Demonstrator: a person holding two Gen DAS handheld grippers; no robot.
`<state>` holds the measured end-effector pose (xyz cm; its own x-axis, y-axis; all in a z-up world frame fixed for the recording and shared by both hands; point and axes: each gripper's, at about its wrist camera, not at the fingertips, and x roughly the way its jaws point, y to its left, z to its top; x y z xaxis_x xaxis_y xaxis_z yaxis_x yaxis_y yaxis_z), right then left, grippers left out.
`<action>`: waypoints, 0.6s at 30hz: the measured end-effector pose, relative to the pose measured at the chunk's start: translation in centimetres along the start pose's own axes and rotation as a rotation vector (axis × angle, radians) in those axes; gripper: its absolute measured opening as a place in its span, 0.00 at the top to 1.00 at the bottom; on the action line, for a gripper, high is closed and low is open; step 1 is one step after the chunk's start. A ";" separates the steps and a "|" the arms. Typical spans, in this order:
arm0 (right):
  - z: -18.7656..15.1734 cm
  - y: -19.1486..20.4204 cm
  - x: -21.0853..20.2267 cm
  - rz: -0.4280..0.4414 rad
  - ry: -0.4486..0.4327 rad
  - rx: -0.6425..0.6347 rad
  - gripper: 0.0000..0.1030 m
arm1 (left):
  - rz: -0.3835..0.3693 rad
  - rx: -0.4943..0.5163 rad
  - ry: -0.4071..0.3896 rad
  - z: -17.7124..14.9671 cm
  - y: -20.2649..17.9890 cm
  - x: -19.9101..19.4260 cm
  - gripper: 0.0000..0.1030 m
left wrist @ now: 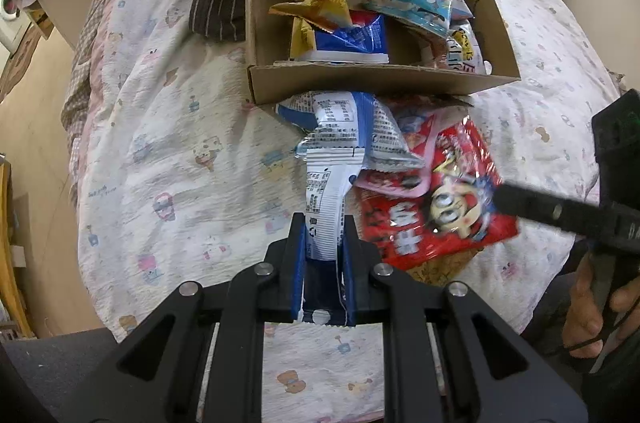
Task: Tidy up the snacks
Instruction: 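Grasp the blue-and-white chip bag with the left tool while the right tool grasps the red candy bag, then carry both bags over the box and open both tools to drop them inside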
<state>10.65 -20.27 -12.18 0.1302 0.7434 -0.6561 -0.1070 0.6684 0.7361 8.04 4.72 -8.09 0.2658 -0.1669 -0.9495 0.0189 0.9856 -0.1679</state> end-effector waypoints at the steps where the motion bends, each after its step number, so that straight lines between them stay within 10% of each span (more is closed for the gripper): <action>1: 0.0 0.2 0.5 0.014 0.024 -0.005 0.42 | 0.000 -0.002 0.001 0.0 0.0 0.0 0.87; 7: -0.5 0.9 4.0 -0.057 0.118 -0.023 0.44 | 0.009 -0.002 -0.002 0.3 -0.1 0.2 0.87; 10: -0.4 0.5 5.1 -0.123 0.146 -0.015 0.78 | 0.022 -0.003 -0.002 0.3 0.1 0.4 0.87; 18: -1.4 1.2 2.7 -0.088 0.113 -0.065 0.90 | 0.036 -0.024 -0.005 0.2 0.4 0.6 0.87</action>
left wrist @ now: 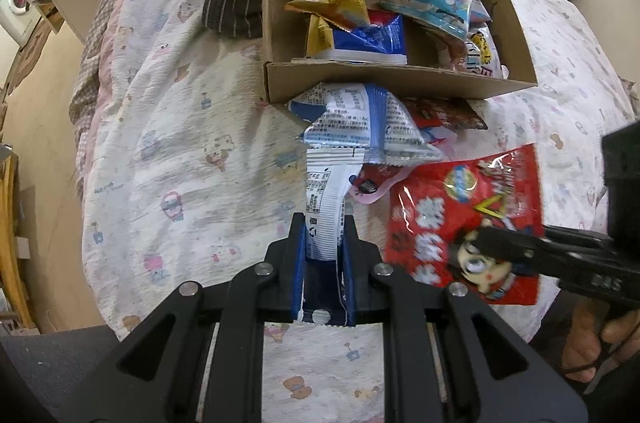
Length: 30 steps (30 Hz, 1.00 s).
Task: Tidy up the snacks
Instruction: 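Carry both bags over the box and open both tools to drop them inside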
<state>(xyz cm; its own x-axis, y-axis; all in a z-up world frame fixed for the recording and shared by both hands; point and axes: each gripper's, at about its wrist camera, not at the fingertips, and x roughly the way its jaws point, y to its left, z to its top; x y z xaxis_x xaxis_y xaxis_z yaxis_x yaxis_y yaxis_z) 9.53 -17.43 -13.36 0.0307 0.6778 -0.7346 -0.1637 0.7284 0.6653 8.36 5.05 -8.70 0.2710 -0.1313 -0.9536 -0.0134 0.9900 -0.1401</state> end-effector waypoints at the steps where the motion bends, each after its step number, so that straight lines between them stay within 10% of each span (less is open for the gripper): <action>1: -0.3 0.1 -0.5 0.003 -0.010 -0.004 0.91 | 0.002 0.002 -0.003 0.0 -0.1 -0.1 0.87; 30: -0.1 1.0 -11.5 0.122 -0.376 -0.030 0.93 | 0.030 -0.019 -0.186 3.3 0.3 -6.1 0.87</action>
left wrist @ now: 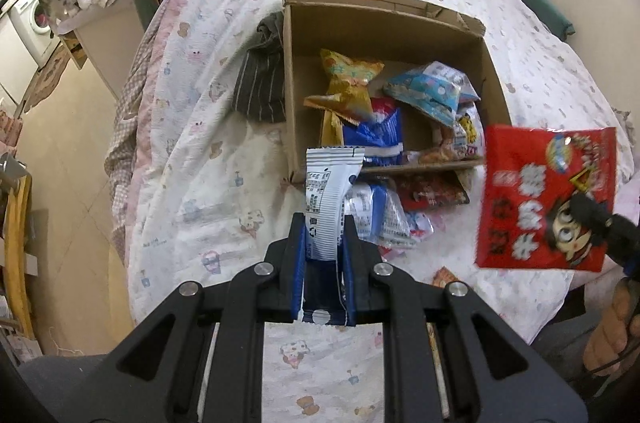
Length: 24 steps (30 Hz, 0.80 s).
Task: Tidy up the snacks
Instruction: 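Carry both bags over the box and open both tools to drop them inside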
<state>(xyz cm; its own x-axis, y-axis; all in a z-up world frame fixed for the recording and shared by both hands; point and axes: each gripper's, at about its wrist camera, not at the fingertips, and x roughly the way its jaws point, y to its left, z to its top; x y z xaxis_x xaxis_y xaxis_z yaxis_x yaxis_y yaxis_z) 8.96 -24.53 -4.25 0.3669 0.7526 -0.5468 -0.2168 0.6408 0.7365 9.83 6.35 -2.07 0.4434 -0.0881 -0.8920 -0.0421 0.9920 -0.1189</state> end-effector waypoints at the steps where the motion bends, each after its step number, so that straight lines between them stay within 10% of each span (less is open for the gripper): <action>1: 0.6 0.0 -0.3 0.002 -0.018 0.006 0.93 | -0.001 -0.001 -0.003 0.4 0.0 0.0 0.87; 24: 10.6 -0.2 3.4 0.005 -0.085 0.009 0.93 | 0.003 0.077 -0.049 9.7 -2.7 2.8 0.87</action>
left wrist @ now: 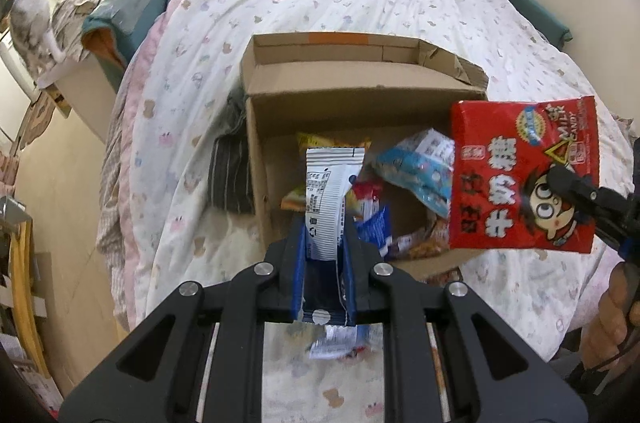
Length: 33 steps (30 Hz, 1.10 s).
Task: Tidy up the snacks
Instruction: 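Carry both bags over the box and open both tools to drop them inside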
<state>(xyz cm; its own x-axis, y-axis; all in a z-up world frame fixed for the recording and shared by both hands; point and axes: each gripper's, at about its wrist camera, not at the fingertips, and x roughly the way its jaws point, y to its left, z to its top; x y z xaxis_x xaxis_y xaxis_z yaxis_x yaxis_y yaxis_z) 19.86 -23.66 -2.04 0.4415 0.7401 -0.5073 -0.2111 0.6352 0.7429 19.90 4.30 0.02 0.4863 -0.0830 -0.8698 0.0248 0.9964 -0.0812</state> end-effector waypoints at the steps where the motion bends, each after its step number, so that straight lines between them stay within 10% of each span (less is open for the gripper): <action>1: 0.2 -0.1 0.3 -0.002 0.002 0.000 0.93 | 0.000 0.002 0.004 0.4 -0.1 0.5 0.87; 33: 0.4 -5.3 12.2 -0.311 0.206 0.093 0.92 | 0.005 0.058 0.012 1.0 -0.8 7.2 0.87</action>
<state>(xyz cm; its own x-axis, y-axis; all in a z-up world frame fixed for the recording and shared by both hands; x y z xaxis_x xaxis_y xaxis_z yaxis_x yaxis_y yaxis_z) 26.70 -18.13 -12.01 0.2854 0.5504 -0.7846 -0.0105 0.8204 0.5717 24.25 2.92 -5.65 0.4760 -0.0777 -0.8760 0.0727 0.9962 -0.0489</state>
